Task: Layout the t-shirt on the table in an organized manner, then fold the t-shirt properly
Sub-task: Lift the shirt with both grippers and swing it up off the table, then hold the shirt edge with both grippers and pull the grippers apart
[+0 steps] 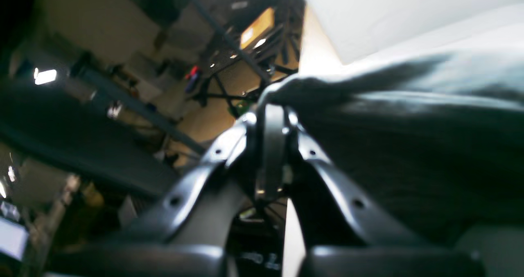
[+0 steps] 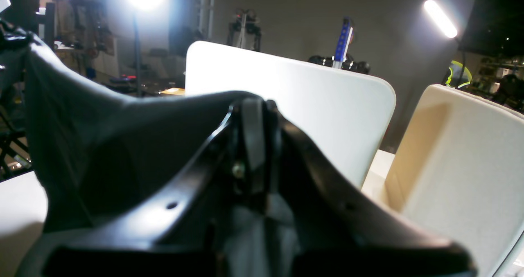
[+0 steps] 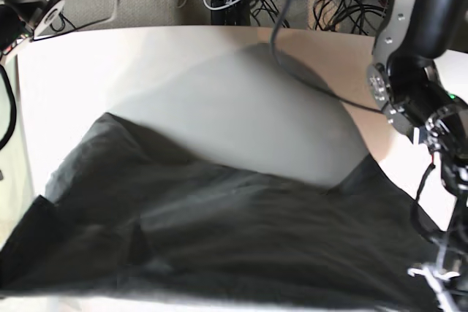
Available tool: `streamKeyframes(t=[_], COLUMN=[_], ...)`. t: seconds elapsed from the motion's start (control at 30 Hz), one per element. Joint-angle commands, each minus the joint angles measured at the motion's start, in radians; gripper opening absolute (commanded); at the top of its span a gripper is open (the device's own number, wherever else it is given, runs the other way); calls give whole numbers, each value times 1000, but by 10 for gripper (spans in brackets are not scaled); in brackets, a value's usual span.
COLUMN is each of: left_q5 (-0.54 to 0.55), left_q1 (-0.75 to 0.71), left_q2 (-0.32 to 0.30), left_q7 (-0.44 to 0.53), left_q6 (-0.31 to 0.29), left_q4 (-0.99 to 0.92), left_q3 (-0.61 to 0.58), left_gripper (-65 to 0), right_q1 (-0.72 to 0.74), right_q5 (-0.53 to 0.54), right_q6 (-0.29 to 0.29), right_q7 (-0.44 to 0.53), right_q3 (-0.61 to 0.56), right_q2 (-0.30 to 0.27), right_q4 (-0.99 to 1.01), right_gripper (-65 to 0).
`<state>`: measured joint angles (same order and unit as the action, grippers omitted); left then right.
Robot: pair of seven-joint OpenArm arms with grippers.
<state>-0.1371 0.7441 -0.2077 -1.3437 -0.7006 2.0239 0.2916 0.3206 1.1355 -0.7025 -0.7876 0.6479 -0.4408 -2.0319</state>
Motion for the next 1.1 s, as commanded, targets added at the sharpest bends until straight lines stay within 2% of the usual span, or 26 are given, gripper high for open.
streamKeyframes(t=[0.0,0.13,0.5,0.6,0.77,0.93,1.07], left_q5=[1,1,1,1,0,0,0], left_q1=[19,-31,-19,-21,-54,-68,-77], left_q2=[-12,-8,-16,-16,-9,-9,-9], left_q7=[13,20,20,36,157,264,358], left_q6=[5,6,6,6,8,9,9], left_q4=[5,5,2,-2,-59,-231,-345], left_q3=[-21,-42,-38,-38,-39,-38,-36], left_gripper=[-645,-645,-645,-645,-645,-645,-645], right_q1=[18,21,24,32,93,159,194], right_q5=[28,27,16,-67,-225,-371,-421], right_q6=[4,4,4,4,4,4,4], right_q7=[40,41,41,44,53,150,234], right_q3=[3,0,-3,-53,-172,-285,-357], right_q2=[-16,-14,-11,3,50,90,89], right_q4=[-10,-8,-3,20,101,280,435], right_gripper=[-650,-650,-650,-650,-650,-650,-650])
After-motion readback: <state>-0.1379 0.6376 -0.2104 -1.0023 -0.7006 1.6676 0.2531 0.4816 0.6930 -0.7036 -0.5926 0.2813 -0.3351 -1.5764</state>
